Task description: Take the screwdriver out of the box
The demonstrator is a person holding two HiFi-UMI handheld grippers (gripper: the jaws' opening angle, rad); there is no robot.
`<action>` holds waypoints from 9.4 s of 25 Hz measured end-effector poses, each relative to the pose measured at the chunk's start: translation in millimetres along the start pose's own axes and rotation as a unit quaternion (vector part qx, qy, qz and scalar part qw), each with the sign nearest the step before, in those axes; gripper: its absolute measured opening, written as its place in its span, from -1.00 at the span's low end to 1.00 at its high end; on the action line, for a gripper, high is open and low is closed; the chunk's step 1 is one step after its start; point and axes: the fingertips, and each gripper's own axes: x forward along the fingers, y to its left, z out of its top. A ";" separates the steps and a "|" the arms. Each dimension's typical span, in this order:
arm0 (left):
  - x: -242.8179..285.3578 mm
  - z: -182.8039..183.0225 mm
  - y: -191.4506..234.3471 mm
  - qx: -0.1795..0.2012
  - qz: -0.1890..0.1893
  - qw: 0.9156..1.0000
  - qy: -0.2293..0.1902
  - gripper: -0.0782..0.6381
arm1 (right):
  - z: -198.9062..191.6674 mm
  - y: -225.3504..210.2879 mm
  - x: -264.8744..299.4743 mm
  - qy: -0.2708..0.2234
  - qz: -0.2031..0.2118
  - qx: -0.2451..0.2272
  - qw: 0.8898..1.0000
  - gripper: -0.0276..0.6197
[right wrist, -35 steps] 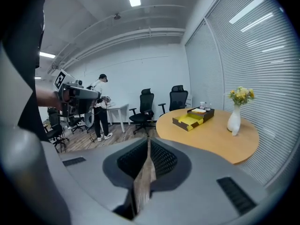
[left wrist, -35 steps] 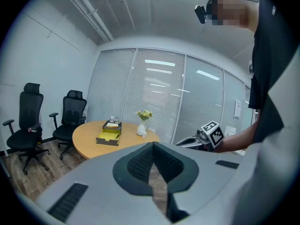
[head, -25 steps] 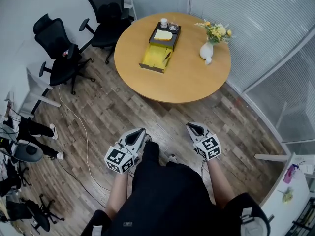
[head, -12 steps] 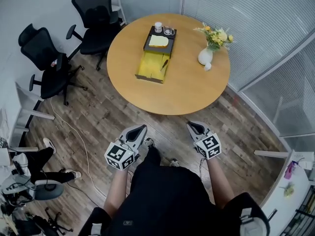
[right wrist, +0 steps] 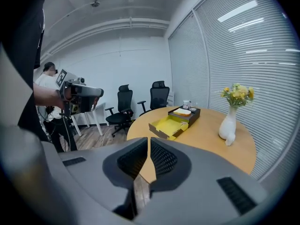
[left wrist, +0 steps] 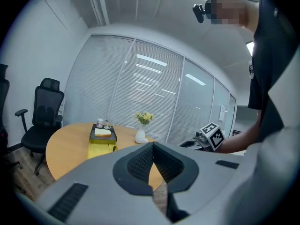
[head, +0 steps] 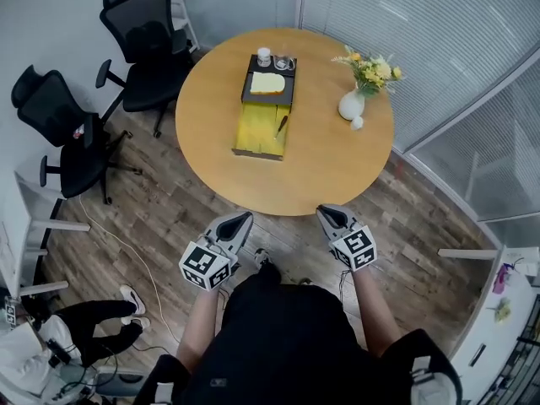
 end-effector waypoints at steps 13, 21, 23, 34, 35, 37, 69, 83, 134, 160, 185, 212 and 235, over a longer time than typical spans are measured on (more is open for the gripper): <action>-16.5 5.7 68.4 -0.002 -0.013 1.000 -0.003 -0.76 | 29.7 9.6 67.5 0.010 -0.006 -0.020 1.000 -0.87; -22.8 11.7 87.7 -0.007 0.009 1.000 -0.008 -0.76 | 45.2 5.2 89.0 0.012 0.015 -0.040 0.999 -0.87; -19.7 12.8 90.2 -0.009 0.018 1.000 -0.010 -0.76 | 46.4 -1.7 93.7 0.013 0.021 -0.043 0.999 -0.87; 4.8 27.8 100.8 -0.034 0.101 0.994 -0.031 -0.76 | 63.0 -60.1 120.7 0.030 0.083 -0.077 0.993 -0.87; 7.9 29.7 103.1 -0.036 0.108 0.993 -0.032 -0.76 | 65.3 -64.2 123.9 0.031 0.088 -0.079 0.993 -0.87; 15.7 34.3 105.0 -0.037 0.117 0.992 -0.036 -0.76 | 67.1 -72.8 129.2 0.034 0.098 -0.084 0.991 -0.87; 81.7 14.5 77.1 -0.096 0.293 0.949 -0.072 -0.76 | 22.7 -152.3 268.9 0.216 0.447 -0.495 0.714 -0.87; 92.5 8.9 73.9 -0.119 0.315 0.938 -0.077 -0.76 | 2.7 -166.6 320.1 0.279 0.487 -0.577 0.594 -0.86; 91.0 -1.6 93.3 -0.137 0.306 0.940 -0.057 -0.76 | -58.8 -182.3 375.6 0.299 0.445 -0.709 0.458 -0.76; 79.4 3.0 87.1 -0.121 0.306 0.942 -0.059 -0.76 | -45.7 -164.8 376.6 0.269 0.394 -0.722 0.502 -0.78; 54.8 24.8 89.0 -0.095 0.262 0.958 -0.071 -0.76 | 43.2 -84.9 300.5 0.164 0.337 -0.553 0.744 -0.78; 27.7 45.0 102.6 -0.045 0.160 0.984 -0.068 -0.76 | 127.2 -32.3 201.5 -0.003 0.240 -0.296 0.925 -0.77; -1.3 30.4 92.6 -0.040 0.126 0.989 -0.071 -0.76 | 137.4 -4.8 130.0 -0.087 0.167 -0.187 0.964 -0.77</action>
